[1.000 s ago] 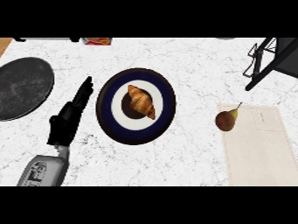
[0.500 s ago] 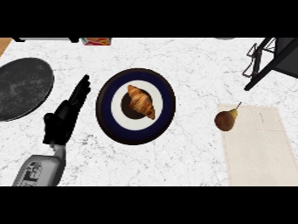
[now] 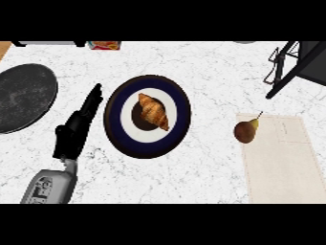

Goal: Pick the sweet potato from the placemat and place it in the tiered shelf

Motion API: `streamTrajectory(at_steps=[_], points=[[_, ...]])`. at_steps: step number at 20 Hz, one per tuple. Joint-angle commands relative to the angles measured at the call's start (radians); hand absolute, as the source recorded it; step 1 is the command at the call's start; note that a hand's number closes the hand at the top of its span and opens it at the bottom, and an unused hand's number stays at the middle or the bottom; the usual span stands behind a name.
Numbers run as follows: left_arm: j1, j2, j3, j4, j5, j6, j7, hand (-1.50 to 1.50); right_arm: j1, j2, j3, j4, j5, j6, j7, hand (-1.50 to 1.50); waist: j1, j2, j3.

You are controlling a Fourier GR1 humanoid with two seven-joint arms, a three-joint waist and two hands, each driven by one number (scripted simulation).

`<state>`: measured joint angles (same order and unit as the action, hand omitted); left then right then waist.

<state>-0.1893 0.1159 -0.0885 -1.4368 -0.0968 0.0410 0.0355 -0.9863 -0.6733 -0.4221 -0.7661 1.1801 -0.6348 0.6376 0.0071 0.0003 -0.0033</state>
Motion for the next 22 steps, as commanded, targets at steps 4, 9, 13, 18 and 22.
streamTrajectory(at_steps=[4,9,13,18,22], points=[[0.012,0.016,0.025,0.033,-0.009,-0.014,-0.049,0.00,0.075,0.011,-0.052,-0.096,-0.150,-0.049,-0.059,-1.50,-0.005,0.000,0.003],[-0.001,-0.001,0.025,0.034,-0.021,-0.005,-0.036,0.00,0.074,0.038,-0.029,-0.209,-0.224,0.034,-0.033,-1.50,-0.009,-0.002,0.003],[0.009,-0.003,0.023,0.022,-0.010,-0.027,-0.042,0.00,0.052,-0.011,-0.033,-0.256,-0.298,0.118,-0.056,-1.50,-0.008,-0.001,0.003],[0.012,-0.034,0.013,0.015,-0.030,0.013,-0.022,0.00,0.031,0.001,-0.082,-0.347,-0.330,-0.003,-0.030,-1.50,-0.016,-0.004,0.003],[-0.031,-0.001,0.047,0.034,-0.005,-0.021,0.001,0.00,0.016,-0.063,-0.145,-0.409,-0.336,-0.014,0.059,-1.50,-0.020,-0.004,0.003]])
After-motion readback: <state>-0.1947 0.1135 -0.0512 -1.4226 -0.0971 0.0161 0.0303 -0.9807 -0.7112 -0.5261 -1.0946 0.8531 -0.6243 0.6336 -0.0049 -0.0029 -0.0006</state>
